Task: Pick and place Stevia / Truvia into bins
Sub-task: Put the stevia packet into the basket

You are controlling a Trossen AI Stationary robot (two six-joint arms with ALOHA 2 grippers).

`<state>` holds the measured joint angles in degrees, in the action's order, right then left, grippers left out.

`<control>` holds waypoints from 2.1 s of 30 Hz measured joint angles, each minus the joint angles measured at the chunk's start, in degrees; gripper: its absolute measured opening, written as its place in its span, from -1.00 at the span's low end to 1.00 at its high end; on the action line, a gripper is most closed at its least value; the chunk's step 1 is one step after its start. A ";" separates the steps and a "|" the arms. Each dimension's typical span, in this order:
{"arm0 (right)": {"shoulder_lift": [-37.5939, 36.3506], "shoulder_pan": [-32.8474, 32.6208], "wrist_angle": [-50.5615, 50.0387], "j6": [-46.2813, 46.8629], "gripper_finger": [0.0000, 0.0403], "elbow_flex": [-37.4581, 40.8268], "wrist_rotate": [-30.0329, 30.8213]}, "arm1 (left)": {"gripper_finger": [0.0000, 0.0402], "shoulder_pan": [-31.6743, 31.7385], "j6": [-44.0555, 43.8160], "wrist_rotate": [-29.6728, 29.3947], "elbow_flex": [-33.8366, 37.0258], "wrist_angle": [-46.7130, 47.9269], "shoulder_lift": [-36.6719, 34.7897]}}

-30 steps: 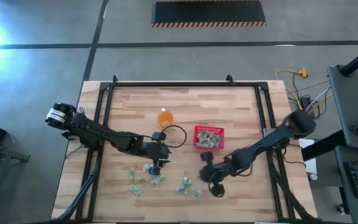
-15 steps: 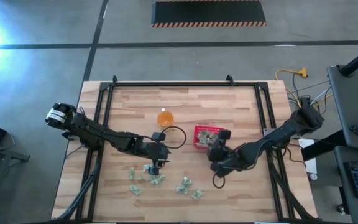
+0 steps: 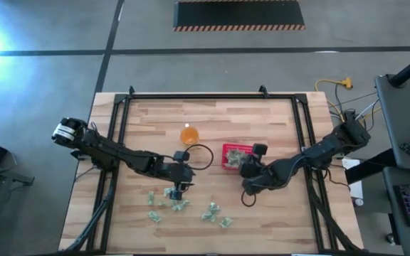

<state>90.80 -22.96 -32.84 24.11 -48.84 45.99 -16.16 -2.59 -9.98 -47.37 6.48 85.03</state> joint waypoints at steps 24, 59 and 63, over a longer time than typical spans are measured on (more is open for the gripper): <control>-7.56 -3.62 -3.38 1.51 -0.51 -1.25 -9.01 | -0.22 -0.97 -7.94 9.11 2.77 2.83 0.00; -9.40 -8.68 -2.56 1.65 -0.63 -1.20 -9.13 | -0.22 -8.00 -22.45 8.39 2.72 7.98 5.53; -9.40 -8.68 -2.56 1.64 -0.64 -1.20 -9.05 | -0.22 -8.00 -22.38 8.44 2.72 7.95 5.75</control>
<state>81.41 -31.64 -35.40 25.74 -50.04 36.94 -24.16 -24.97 -1.54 -44.64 14.43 90.78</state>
